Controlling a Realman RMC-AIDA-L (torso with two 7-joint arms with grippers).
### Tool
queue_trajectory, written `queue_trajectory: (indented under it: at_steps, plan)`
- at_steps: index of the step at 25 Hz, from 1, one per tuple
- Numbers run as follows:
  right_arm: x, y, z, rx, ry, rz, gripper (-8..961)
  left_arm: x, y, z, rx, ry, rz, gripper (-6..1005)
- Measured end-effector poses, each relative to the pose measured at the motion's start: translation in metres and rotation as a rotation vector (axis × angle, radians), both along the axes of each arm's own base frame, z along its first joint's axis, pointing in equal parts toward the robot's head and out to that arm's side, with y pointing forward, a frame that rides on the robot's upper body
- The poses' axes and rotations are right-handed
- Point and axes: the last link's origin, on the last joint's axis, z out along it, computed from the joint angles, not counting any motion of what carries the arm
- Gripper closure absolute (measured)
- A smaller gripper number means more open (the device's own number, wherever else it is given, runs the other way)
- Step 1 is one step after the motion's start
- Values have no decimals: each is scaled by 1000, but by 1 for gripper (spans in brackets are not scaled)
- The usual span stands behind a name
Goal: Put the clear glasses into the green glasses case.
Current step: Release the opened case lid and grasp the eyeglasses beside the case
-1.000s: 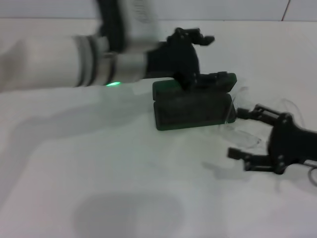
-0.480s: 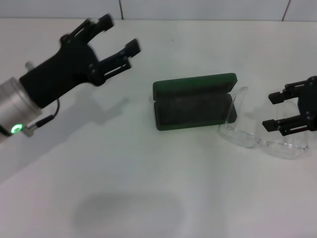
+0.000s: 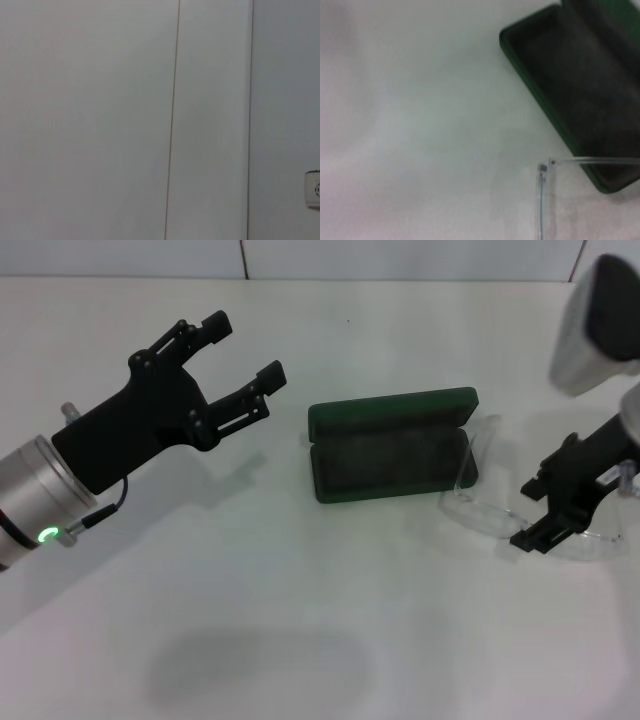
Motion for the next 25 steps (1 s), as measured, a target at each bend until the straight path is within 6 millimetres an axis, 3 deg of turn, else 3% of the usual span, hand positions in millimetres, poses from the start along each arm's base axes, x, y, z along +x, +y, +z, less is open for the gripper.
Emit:
queue_trajectory:
  at_steps: [8,16,21,25]
  plan:
    - [-5,-2,-19,-22,-51,43,307,-2,-1,0,2,1,3,116]
    - [-2,-5,-26,-48,-72,42,422,-1,-1,-1,16,11,-6,116]
    - [0,-6,-26,-46,-72,38,640,-2,-1,-1,15,9,-2,118]
    - [1,-6,-26,-37,-71,39,762,-5,-2,-1,21,1,13,120]
